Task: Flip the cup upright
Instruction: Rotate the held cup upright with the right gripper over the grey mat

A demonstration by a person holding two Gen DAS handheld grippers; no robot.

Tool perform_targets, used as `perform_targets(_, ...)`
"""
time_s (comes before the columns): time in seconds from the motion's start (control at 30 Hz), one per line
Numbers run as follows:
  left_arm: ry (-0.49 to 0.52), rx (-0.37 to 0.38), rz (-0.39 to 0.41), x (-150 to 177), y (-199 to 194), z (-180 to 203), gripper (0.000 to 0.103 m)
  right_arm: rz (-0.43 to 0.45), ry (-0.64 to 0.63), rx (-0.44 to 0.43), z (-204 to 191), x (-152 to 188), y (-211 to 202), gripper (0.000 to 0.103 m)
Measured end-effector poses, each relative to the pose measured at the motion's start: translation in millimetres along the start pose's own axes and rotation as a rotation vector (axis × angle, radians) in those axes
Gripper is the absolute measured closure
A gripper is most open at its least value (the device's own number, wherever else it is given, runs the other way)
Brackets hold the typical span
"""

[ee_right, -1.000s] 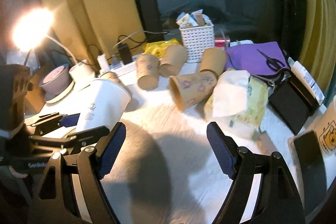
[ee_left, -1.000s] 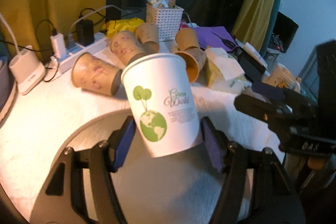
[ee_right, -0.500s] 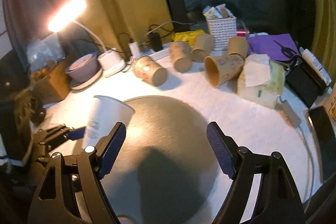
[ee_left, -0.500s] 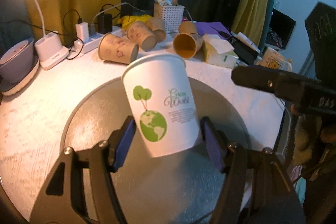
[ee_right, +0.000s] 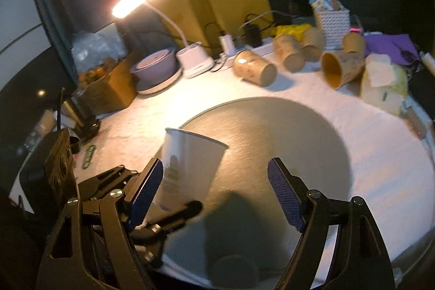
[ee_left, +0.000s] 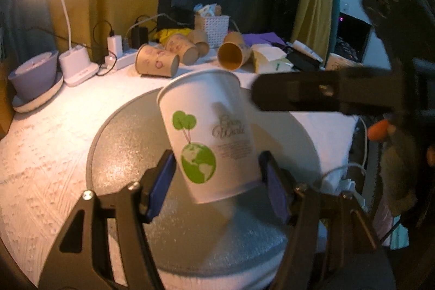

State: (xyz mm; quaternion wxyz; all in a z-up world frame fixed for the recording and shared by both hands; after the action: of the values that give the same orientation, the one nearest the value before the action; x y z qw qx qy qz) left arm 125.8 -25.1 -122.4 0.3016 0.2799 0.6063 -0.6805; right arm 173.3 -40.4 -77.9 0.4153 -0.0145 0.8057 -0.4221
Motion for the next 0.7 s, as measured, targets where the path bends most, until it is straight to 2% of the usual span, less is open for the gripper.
perform_targets(0.27,0.056,0.025,0.069,16.2,-27.2,13.3,0.038,-0.056,0.006,-0.092,-29.7,15.7,7.9,0.021)
perform_targets(0.43,0.106,0.037,0.111,22.0,-40.8,22.6,0.038,-0.071,0.040,-0.145,-36.4,19.8,7.7,0.021)
perform_targets(0.7,0.119,0.074,0.140,20.8,-46.1,25.9,0.038,-0.101,0.060,-0.184,-39.5,22.6,7.8,0.021)
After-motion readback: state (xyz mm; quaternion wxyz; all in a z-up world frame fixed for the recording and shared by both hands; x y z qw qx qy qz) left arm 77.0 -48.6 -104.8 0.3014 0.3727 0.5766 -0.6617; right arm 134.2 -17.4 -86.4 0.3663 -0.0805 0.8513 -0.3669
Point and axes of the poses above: each gripper's, at about its wrist camera, not at the fingertips, and y roughly the way its jaws point, z to its right, x to its underside, the point moved 7 cm from there along y, roughly the way its jaws point, and after that the axes turned 5 degrees about -z, right-handed, at the moved point
